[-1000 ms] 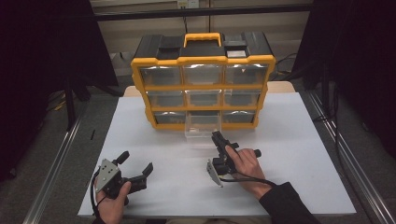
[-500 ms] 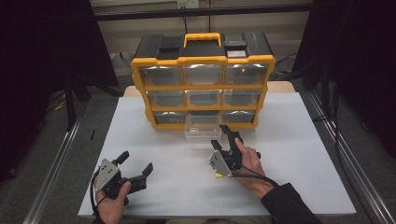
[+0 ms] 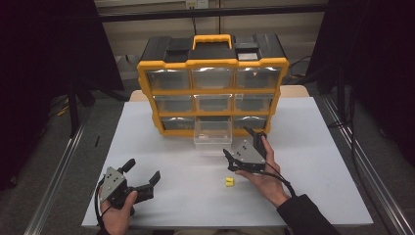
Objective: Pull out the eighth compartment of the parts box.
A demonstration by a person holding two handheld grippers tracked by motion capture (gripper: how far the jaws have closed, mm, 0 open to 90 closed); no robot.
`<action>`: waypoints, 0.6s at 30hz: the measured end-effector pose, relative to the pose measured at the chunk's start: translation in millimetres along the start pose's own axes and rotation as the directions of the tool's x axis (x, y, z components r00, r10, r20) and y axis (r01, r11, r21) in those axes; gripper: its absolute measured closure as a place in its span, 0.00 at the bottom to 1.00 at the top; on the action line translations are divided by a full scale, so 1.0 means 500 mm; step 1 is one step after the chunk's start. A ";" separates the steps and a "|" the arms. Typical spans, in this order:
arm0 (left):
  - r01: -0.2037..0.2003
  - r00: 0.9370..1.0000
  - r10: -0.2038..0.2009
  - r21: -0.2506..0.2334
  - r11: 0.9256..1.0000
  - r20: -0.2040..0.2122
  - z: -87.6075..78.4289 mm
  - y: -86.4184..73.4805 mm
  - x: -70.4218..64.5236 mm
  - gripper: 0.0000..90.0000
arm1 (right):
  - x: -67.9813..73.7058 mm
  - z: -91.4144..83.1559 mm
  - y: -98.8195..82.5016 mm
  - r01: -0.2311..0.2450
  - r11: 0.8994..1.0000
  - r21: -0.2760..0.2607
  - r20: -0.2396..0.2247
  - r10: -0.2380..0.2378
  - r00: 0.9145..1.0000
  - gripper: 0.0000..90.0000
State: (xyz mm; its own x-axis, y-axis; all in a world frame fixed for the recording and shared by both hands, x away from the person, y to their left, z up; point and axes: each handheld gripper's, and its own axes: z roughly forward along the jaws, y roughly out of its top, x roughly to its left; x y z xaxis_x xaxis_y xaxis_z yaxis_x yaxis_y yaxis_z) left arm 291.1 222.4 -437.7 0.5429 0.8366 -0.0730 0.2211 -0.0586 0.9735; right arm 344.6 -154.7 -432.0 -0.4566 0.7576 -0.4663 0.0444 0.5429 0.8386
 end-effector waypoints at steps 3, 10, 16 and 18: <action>0.003 1.000 -0.003 0.000 1.000 0.003 0.001 0.000 0.000 0.03 | -0.010 -0.002 -0.002 -0.070 0.997 0.007 -0.024 0.071 0.997 0.06; 0.001 1.000 -0.001 -0.001 1.000 0.006 0.002 0.000 -0.001 0.03 | -0.033 -0.010 -0.013 -0.274 0.962 0.011 -0.101 0.274 0.956 0.05; 0.001 1.000 -0.001 -0.003 1.000 0.012 0.002 0.000 -0.002 0.04 | -0.048 -0.019 -0.025 -0.414 0.910 -0.002 -0.141 0.409 0.901 0.03; 0.000 1.000 0.000 -0.003 1.000 0.010 0.002 0.000 -0.002 0.04 | -0.054 -0.022 -0.032 -0.452 0.892 0.002 -0.149 0.447 0.882 0.03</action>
State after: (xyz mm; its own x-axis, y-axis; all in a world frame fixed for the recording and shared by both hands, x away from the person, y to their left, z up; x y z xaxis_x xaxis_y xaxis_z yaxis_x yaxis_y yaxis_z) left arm 291.3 221.2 -437.5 0.5509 0.8312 -0.0751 0.2187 -0.0569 0.9741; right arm 346.3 -187.7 -429.5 -0.5150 0.8572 0.0052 0.2476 0.1430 0.9583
